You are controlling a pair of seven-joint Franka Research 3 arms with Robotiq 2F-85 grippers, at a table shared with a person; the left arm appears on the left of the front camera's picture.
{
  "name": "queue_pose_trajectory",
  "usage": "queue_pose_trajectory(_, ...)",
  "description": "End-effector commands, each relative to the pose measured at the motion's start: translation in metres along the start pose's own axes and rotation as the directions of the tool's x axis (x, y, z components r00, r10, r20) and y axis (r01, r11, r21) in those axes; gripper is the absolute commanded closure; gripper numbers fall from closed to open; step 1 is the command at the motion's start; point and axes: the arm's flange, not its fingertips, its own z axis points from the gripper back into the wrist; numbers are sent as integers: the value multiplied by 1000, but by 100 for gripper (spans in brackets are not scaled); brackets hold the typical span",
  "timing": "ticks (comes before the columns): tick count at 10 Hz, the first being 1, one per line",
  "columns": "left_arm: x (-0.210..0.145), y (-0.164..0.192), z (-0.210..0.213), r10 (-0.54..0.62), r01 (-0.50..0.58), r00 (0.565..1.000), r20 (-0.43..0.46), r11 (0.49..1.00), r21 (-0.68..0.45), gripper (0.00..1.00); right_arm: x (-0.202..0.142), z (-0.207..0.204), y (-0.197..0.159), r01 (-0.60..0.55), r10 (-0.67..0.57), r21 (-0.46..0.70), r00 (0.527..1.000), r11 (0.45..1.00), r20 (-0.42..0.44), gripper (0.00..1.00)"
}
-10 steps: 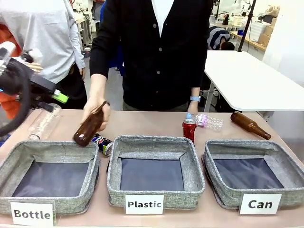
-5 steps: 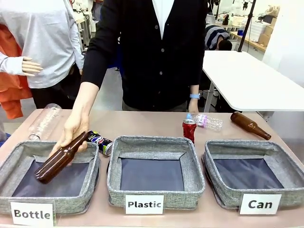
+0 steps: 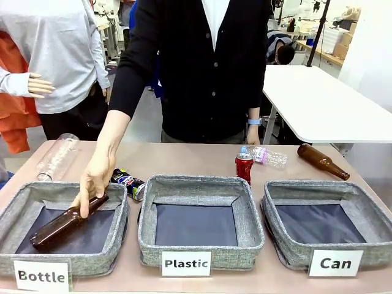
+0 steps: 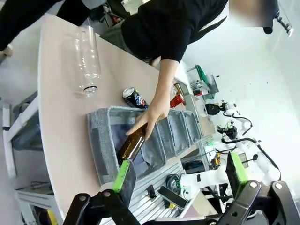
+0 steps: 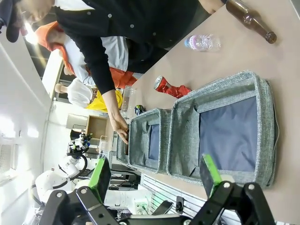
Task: Sort the can waste into the basket.
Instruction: Pick up the can waste from the table and place it in the right Fabric basket.
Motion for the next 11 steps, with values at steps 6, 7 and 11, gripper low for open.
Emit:
queue_pose_trajectory(6,44,-69,-153,-128,195,949,-289,957,217,0,3,1,1,-25,24,26,1000,999,16,0)
queue_pose_trajectory(7,46,-82,-197,-145,250,923,-357,930,268,0,3,1,1,-25,24,26,1000,999,16,0)
queue_pose_trajectory(11,26,-95,-388,-235,500,800,-552,769,397,0,3,1,1,-25,24,26,1000,999,16,0)
